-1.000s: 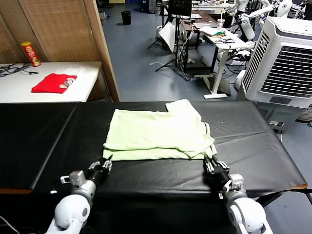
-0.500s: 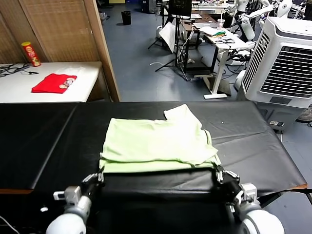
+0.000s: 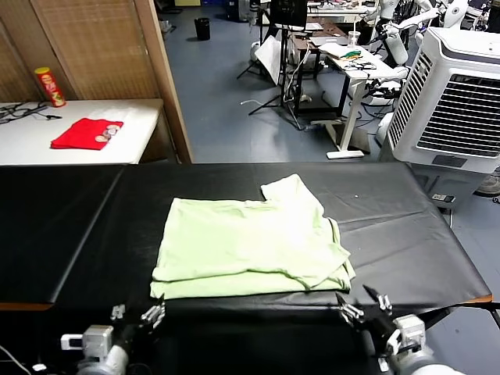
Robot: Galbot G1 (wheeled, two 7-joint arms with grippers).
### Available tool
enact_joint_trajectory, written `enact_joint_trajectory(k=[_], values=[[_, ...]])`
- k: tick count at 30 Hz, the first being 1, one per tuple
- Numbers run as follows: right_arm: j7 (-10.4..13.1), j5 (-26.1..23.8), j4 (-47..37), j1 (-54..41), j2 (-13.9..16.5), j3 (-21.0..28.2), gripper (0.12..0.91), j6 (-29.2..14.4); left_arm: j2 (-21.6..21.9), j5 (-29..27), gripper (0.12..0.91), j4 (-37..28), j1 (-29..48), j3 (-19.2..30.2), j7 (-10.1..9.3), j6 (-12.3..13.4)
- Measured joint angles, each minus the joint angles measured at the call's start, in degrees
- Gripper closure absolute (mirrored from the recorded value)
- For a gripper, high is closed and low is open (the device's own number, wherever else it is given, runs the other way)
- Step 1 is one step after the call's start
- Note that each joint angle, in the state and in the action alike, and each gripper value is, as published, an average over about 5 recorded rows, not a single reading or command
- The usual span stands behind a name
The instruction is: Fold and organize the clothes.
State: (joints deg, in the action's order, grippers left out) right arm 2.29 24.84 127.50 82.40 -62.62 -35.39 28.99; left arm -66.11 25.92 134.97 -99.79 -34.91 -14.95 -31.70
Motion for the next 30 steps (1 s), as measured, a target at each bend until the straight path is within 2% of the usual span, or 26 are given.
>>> enact_joint_trajectory(k=[3, 8, 16, 23, 30], values=[[0.70, 0.12, -6.47, -9.30, 0.18, 3.57, 0.227, -0.46, 1.80, 3.26, 0.232, -1.55, 5.03, 0.39, 0.35, 0.19], [1.49, -0.09, -20.32, -24.76, -0.83, 10.96, 0.227, -2.38, 5.08, 9.75, 0.232, -8.19, 17.46, 2.97, 0.18, -0.67], [0.50, -2.81, -45.82, -44.78, -5.79, 20.46, 0.227, -3.56, 6.27, 16.87, 0.232, -25.95, 39.07, 10.40, -0.11, -3.31], [-1.56, -4.61, -59.78, -54.08, -10.55, 24.64, 0.227, -0.84, 3.72, 16.94, 0.232, -43.58, 53.93, 16.13, 2.02, -3.87], [-3.13, -4.99, -67.22, -57.68, -13.51, 25.47, 0.227, 0.60, 1.65, 17.60, 0.232, -55.61, 60.75, 17.34, 4.30, -6.38]])
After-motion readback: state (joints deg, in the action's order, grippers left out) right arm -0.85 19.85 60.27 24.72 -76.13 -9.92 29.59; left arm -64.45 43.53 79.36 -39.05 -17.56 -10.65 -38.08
